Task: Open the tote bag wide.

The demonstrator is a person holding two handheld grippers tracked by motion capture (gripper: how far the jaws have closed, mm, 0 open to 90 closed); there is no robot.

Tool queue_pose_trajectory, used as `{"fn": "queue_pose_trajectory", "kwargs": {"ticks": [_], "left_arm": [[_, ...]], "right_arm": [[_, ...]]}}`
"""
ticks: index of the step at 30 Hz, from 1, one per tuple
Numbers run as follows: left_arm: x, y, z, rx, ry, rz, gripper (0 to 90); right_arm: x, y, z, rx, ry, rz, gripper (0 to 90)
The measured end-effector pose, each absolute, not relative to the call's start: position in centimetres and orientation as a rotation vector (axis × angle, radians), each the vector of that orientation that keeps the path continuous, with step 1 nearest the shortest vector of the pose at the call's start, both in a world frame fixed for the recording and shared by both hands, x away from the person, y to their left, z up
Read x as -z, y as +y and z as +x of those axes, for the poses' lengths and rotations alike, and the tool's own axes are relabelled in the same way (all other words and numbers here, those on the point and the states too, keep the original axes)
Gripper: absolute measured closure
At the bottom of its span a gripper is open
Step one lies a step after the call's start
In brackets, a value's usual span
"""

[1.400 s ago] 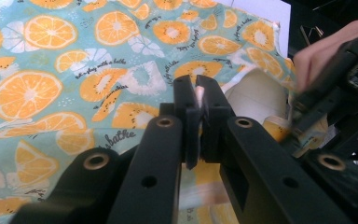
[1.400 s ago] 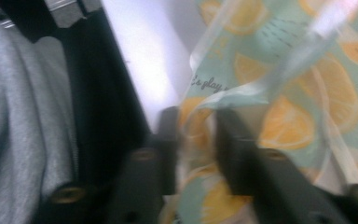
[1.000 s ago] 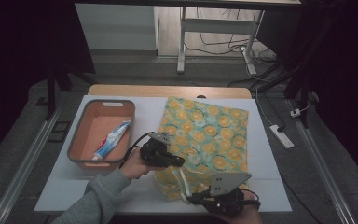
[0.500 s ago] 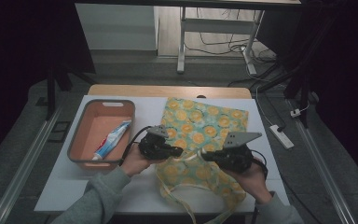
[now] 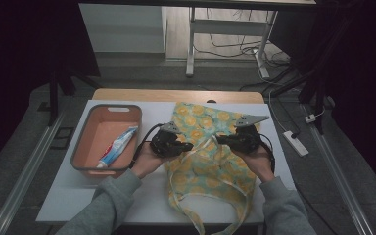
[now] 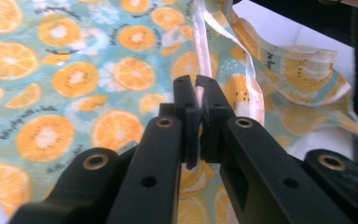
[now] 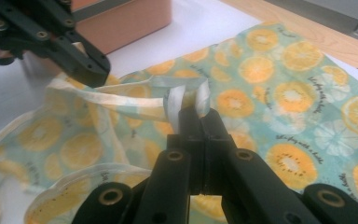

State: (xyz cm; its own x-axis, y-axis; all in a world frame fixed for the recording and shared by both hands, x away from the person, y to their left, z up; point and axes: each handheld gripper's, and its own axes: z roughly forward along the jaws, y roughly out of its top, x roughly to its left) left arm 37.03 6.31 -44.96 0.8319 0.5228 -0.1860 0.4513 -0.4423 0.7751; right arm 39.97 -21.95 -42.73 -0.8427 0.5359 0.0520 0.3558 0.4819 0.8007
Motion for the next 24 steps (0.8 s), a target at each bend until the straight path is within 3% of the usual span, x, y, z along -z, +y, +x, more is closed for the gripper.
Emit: {"fn": "queue_pose_trajectory", "kwargs": {"ticks": [8, 15, 24], "left_arm": [[44.0, 6.3, 38.8, -0.181, 0.765, 2.073, 86.6], [46.0, 5.5, 39.8, -0.169, 0.824, 2.145, 86.5], [47.7, 4.0, 40.4, -0.15, 0.834, 2.219, 86.5]], "right_arm": [[42.0, -21.6, 42.8, -1.325, 2.445, 0.807, 89.4], [46.9, -21.1, 45.8, -1.182, 2.564, 0.919, 89.4], [50.5, -21.2, 46.4, -1.098, 2.644, 1.002, 88.5]]}}
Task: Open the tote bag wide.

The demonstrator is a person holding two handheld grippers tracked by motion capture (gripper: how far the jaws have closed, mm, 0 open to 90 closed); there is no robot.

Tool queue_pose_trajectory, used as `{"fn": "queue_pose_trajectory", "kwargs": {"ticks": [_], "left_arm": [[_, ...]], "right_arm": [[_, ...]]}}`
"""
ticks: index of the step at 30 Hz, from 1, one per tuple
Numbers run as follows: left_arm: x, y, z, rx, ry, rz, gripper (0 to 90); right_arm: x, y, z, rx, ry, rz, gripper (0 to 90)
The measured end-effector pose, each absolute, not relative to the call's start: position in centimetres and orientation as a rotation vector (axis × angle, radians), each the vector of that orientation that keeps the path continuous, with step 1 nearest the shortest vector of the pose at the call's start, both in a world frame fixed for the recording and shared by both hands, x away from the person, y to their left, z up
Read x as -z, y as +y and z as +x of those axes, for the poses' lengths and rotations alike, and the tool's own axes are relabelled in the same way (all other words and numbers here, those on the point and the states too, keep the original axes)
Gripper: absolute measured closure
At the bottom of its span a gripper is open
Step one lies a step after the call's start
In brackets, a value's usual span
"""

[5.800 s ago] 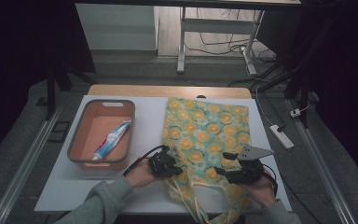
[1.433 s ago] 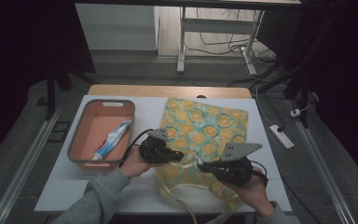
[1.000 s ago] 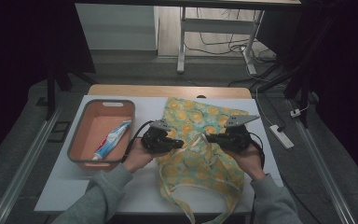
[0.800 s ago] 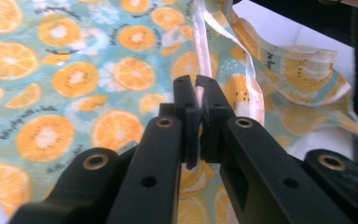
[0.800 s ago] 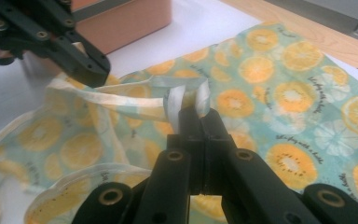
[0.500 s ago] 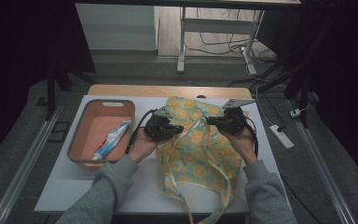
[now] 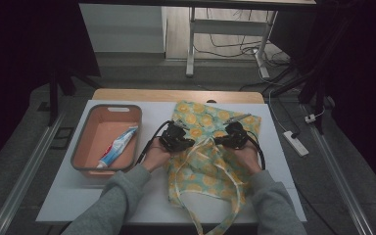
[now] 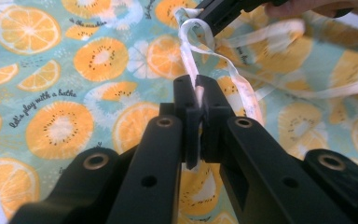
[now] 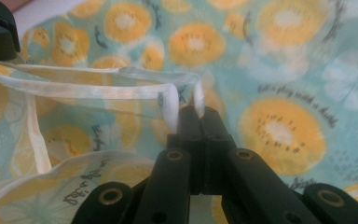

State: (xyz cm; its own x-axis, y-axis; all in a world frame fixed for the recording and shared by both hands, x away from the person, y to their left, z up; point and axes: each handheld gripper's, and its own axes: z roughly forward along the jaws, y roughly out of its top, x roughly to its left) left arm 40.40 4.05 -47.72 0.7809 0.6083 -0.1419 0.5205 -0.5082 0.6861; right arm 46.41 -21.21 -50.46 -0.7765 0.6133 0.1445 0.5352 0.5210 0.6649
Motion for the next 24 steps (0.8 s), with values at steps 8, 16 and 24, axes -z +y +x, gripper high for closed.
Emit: {"fn": "queue_pose_trajectory", "kwargs": {"ticks": [8, 16, 24], "left_arm": [[48.4, 3.8, 40.5, -0.137, 0.841, 2.245, 86.4], [48.3, 4.0, 40.6, -0.127, 0.838, 2.241, 86.4], [48.0, 4.9, 40.6, -0.122, 0.851, 2.214, 86.4]], "right_arm": [[45.5, -23.4, 43.5, -1.292, 2.552, 1.03, 47.3], [44.0, -22.3, 37.6, -1.209, 2.677, 0.905, 28.8], [49.0, -21.5, 36.1, -0.839, 2.742, 0.909, 43.4]]}}
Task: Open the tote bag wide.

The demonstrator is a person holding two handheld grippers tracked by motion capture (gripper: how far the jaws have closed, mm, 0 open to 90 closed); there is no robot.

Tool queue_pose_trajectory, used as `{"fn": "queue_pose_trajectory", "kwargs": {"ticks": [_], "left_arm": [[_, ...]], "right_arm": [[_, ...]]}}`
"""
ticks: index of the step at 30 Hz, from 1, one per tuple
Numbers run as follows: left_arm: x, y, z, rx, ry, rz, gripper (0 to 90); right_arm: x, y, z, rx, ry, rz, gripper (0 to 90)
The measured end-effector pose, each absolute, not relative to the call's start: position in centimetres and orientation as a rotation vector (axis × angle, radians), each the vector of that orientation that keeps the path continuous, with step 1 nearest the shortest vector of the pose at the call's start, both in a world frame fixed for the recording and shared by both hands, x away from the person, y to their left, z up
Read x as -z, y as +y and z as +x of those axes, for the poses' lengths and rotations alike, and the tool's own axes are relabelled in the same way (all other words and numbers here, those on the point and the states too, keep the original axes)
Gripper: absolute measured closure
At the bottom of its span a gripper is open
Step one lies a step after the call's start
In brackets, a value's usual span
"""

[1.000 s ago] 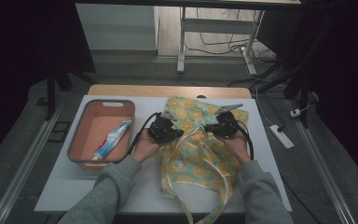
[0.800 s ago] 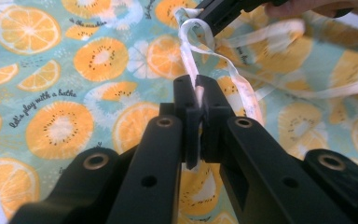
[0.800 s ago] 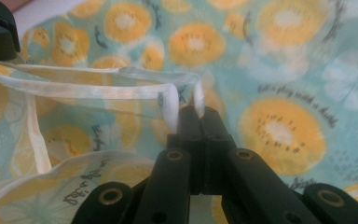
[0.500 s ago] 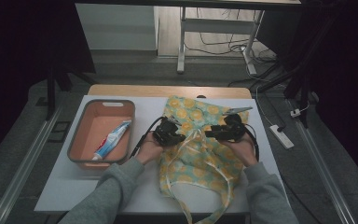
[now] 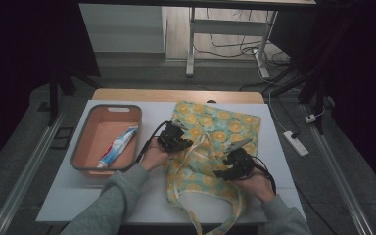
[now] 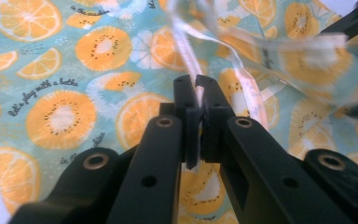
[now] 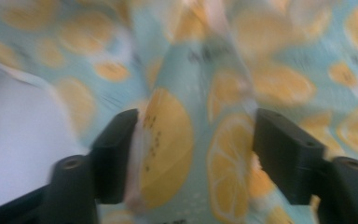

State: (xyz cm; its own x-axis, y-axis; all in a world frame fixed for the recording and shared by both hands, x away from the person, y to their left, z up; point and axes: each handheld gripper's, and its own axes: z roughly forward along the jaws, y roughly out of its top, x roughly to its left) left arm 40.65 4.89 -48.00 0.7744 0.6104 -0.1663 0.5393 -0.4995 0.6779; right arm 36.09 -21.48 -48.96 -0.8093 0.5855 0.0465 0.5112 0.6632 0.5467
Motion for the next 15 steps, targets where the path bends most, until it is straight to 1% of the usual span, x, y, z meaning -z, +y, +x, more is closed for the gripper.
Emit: {"fn": "queue_pose_trajectory", "kwargs": {"ticks": [1, 2, 4, 6, 7, 8, 9, 10, 15], "left_arm": [[48.0, 5.0, 40.7, -0.119, 0.856, 2.207, 86.4], [47.9, 5.2, 40.7, -0.117, 0.858, 2.201, 86.4], [47.7, 5.5, 40.8, -0.117, 0.862, 2.192, 86.4], [47.6, 5.9, 40.8, -0.118, 0.868, 2.178, 86.5], [47.5, 6.0, 40.8, -0.115, 0.872, 2.17, 86.4], [47.4, 6.1, 40.9, -0.113, 0.87, 2.169, 86.4], [47.4, 6.3, 40.9, -0.117, 0.872, 2.165, 86.5], [47.3, 6.3, 40.8, -0.121, 0.876, 2.157, 86.5], [46.3, 7.1, 40.9, -0.13, 0.879, 2.109, 86.4]], "right_arm": [[49.0, -21.5, 36.1, -0.839, 2.742, 0.909, 43.4], [49.1, -21.6, 36.3, -0.833, 2.742, 0.907, 46.8], [49.2, -21.8, 36.4, -0.821, 2.715, 0.91, 56.7], [49.3, -21.9, 36.7, -0.794, 2.719, 0.918, 69.7], [49.4, -22.0, 36.8, -0.786, 2.728, 0.924, 84.7], [49.4, -22.0, 36.8, -0.786, 2.728, 0.924, 84.7], [49.4, -22.1, 36.8, -0.796, 2.73, 0.924, 88.2], [49.1, -22.2, 36.8, -0.827, 2.724, 0.918, 88.9], [46.2, -22.8, 37.0, -0.985, 2.616, 0.899, 89.3]]}}
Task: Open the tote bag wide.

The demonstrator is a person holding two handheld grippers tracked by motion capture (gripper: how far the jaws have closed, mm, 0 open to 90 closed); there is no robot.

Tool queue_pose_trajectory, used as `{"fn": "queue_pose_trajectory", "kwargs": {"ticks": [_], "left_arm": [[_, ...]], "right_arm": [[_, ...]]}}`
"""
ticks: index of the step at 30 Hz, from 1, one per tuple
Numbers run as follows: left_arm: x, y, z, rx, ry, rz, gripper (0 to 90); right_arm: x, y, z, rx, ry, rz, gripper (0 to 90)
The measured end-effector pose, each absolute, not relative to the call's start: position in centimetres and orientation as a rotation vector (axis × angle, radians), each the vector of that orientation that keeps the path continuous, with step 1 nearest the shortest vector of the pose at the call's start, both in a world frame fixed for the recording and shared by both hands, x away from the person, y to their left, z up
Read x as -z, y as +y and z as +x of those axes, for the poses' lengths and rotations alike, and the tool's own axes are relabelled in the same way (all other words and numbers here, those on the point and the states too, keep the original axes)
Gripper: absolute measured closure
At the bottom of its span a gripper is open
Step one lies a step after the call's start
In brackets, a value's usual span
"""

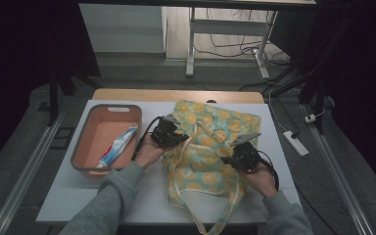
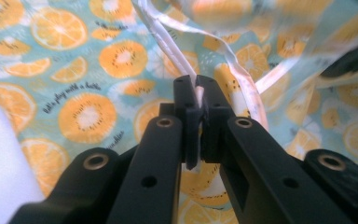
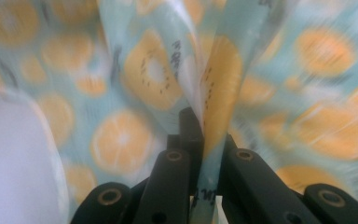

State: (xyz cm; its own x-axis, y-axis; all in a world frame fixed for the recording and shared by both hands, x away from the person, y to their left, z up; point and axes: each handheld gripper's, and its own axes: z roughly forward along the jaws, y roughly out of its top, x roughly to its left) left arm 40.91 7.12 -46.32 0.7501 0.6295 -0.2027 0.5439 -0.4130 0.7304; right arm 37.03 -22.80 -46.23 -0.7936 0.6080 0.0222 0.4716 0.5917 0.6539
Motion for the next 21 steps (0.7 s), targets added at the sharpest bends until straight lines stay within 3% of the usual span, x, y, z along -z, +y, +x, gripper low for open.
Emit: {"fn": "queue_pose_trajectory", "kwargs": {"ticks": [7, 14, 16, 21], "left_arm": [[44.5, 7.7, 40.9, -0.195, 0.875, 2.029, 86.0], [44.8, 7.5, 41.3, -0.193, 0.891, 2.038, 80.2], [44.8, 7.3, 40.9, -0.217, 0.887, 2.06, 69.7], [43.9, 7.8, 38.4, -0.243, 0.893, 2.121, 24.8]], "right_arm": [[43.0, -23.6, 40.2, -1.138, 2.456, 0.917, 89.3], [44.0, -22.6, 41.5, -1.182, 2.469, 0.94, 89.4], [44.3, -22.3, 41.5, -1.186, 2.487, 0.941, 89.5], [44.2, -22.2, 41.2, -1.207, 2.493, 0.94, 89.5]]}}
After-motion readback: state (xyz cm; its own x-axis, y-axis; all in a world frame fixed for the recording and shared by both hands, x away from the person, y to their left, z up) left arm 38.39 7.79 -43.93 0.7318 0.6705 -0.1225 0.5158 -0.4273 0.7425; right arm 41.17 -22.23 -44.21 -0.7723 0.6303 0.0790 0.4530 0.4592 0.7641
